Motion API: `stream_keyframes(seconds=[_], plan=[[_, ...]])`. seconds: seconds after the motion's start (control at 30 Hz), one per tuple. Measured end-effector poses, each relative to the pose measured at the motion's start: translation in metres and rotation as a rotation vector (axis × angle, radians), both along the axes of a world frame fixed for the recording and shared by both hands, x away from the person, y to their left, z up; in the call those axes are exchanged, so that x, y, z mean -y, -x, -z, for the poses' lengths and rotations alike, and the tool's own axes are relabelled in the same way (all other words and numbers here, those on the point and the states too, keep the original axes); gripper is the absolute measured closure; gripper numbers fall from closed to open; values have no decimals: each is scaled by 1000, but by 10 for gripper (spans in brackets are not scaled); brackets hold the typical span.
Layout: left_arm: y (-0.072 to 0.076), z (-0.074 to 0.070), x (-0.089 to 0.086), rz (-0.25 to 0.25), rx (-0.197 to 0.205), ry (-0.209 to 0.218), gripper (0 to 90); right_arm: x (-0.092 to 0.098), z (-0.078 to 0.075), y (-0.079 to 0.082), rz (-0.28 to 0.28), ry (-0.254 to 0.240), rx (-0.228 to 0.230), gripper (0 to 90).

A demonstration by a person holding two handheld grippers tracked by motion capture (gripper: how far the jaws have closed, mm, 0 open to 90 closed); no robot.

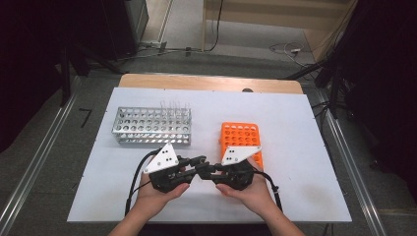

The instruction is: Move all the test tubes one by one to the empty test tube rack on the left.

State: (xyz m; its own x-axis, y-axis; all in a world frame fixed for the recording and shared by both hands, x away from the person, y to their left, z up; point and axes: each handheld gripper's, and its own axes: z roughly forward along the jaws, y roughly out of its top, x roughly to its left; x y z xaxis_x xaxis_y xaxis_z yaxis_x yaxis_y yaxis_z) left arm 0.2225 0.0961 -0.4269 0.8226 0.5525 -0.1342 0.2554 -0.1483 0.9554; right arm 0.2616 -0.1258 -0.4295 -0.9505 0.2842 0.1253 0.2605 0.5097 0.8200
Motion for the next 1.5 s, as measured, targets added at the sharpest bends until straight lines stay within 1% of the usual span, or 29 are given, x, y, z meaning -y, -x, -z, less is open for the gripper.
stream_keyframes(seconds=[0.07, 0.23, 0.3, 0.37, 0.4, 0.47, 0.5, 0.53, 0.57, 0.63, 0.67, 0.7, 0.77, 0.8, 0.83, 0.87, 0.9, 0.93, 1.03, 1.07, 1.1, 1.13, 1.23, 1.3, 1.33, 1.37, 1.43, 1.47, 1.5], plan=[[-1, 0, -1, 1, -4, 9, 761, 0, 0, 0, 1, 0, 8, 719], [-2, -1, -3, -9, 0, 6, 761, 1, -1, 1, 5, -2, 22, 553], [-2, -1, -5, -14, 3, 2, 761, 3, -1, 1, 10, -6, 27, 479], [-3, -1, -6, -18, 1, 7, 761, 7, -2, 1, 16, -14, 30, 385], [-3, -2, -9, -30, 3, 4, 761, 9, -2, 0, 26, -14, 28, 330], [-5, -2, -12, -40, 0, 4, 761, 14, -2, -1, 50, -11, 32, 250], [-5, -2, -12, -40, 0, 4, 761, 14, -2, -1, 50, -11, 32, 250], [-7, -3, -16, -52, -2, 9, 761, 21, -2, -2, 77, -24, 31, 163], [-7, -3, -16, -52, -2, 9, 761, 21, -2, -2, 77, -24, 31, 163], [-9, -4, -19, -65, -5, 10, 762, 27, -2, -4, 97, -26, 30, 75], [-10, -4, -21, -69, -3, 7, 762, 35, -3, -6, 107, -39, 25, 15], [-10, -5, -23, -76, 1, 5, 761, 39, -3, -6, 123, -44, 23, 0], [-13, -8, -29, -93, 5, 1, 762, 47, -2, -7, 143, -50, 37, 0], [-13, -8, -29, -93, 5, 1, 762, 47, -2, -7, 143, -50, 37, 0], [-14, -9, -31, -99, 10, 1, 762, 57, -2, -7, 166, -64, 34, 0], [-16, -11, -37, -113, 12, 1, 761, 62, -1, -7, 178, -67, 36, 0], [-16, -11, -37, -113, 12, 1, 762, 66, -1, -7, 188, -69, 38, 0], [-19, -14, -43, -127, 19, 5, 762, 71, 0, -7, 200, -71, 39, 0], [-22, -17, -49, -144, 26, 3, 762, 85, 1, -7, 225, -80, 43, 0], [-26, -20, -55, -166, 34, 3, 762, 90, 1, -6, 231, -77, 44, 0], [-26, -20, -55, -166, 34, 3, 762, 90, 1, -6, 231, -77, 44, 0], [-28, -21, -57, -174, 37, 0, 762, 98, 2, -6, 243, -80, 47, 0], [-36, -28, -67, -210, 48, -17, 762, 110, 2, -5, 264, -80, 54, 0], [-38, -30, -70, -217, 52, -22, 762, 119, 2, -3, 284, -76, 66, 0], [-41, -31, -72, -225, 56, -24, 762, 119, 2, -3, 284, -76, 66, 0], [-46, -35, -78, -244, 60, -29, 762, 127, 3, -2, 297, -79, 67, 0], [-53, -38, -83, -263, 60, -23, 762, 136, 4, -1, 304, -81, 66, 0], [-53, -38, -83, -263, 60, -23, 762, 140, 5, 0, 311, -80, 62, 0], [-60, -40, -89, -287, 65, -22, 762, 144, 6, 1, 318, -79, 67, 0]])
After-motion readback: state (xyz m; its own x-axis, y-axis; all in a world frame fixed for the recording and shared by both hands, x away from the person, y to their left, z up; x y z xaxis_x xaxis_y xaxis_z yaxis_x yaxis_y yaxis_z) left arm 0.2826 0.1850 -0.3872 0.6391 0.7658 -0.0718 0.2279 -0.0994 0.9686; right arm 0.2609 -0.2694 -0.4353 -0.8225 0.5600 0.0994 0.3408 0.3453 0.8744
